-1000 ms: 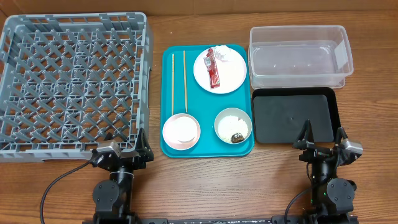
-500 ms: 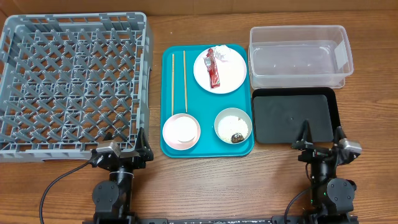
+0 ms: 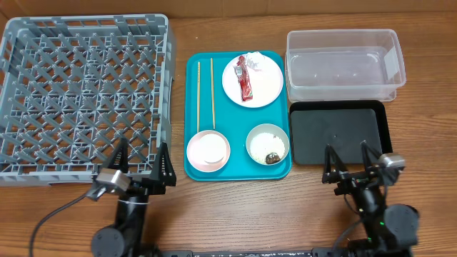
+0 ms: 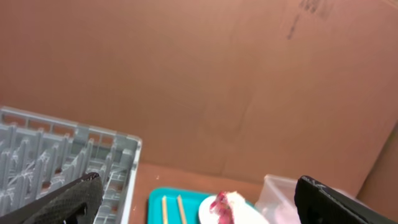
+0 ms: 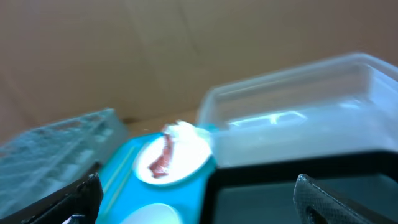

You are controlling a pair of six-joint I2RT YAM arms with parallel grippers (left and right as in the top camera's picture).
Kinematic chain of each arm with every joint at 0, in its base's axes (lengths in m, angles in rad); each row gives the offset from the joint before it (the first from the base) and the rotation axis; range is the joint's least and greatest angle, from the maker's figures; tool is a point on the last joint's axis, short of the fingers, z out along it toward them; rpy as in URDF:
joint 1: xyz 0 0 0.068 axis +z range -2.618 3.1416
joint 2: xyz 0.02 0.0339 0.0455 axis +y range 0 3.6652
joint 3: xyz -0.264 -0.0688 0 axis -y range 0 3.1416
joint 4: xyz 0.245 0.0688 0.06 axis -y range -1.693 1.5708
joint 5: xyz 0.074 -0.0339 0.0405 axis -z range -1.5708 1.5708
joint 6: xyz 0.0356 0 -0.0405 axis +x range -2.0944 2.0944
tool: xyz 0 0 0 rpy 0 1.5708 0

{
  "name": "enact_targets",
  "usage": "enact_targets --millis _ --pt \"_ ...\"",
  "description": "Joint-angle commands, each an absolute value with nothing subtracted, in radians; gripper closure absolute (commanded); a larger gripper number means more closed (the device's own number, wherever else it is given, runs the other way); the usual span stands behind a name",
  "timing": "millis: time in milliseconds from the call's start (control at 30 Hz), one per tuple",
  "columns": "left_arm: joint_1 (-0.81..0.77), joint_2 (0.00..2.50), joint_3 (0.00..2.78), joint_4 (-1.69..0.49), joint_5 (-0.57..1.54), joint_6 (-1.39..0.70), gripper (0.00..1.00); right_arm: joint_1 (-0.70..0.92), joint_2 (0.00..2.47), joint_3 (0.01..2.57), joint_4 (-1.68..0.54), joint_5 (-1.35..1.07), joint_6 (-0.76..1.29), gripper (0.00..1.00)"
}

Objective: Sort waste into correct bins and load items into the dishwasher
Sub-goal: 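Reach the right gripper to the plate and grasp the red wrapper and tissue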

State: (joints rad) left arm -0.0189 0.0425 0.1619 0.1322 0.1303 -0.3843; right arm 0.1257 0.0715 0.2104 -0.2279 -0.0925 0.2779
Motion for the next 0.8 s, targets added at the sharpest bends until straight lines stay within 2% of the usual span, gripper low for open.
enact_targets --millis 0,167,367,533,633,767 --pt "-0.014 0.118 0.339 0.084 0.186 -0.404 0.00 0.123 0.179 0.381 -0.266 -0.191 0.296 0.00" --pt "-0.014 0.393 0.691 -0.158 0.271 -0.342 0.00 0.123 0.530 0.712 -0.442 -0.288 0.294 0.00" --pt "-0.014 0.744 1.145 -0.581 0.334 -0.305 0.00 0.123 0.965 1.202 -0.817 -0.316 0.256 0.00" --pt "-0.014 0.978 1.447 -0.899 0.334 -0.235 0.00 0.123 1.230 1.573 -1.063 -0.358 0.186 0.00" --pt "-0.014 1.065 1.532 -0.992 0.334 -0.222 0.00 0.123 1.317 1.688 -1.091 -0.468 0.180 0.00" --pt "-0.014 1.129 1.541 -1.029 0.334 -0.224 0.00 0.138 1.387 1.711 -0.999 -0.630 0.159 0.00"
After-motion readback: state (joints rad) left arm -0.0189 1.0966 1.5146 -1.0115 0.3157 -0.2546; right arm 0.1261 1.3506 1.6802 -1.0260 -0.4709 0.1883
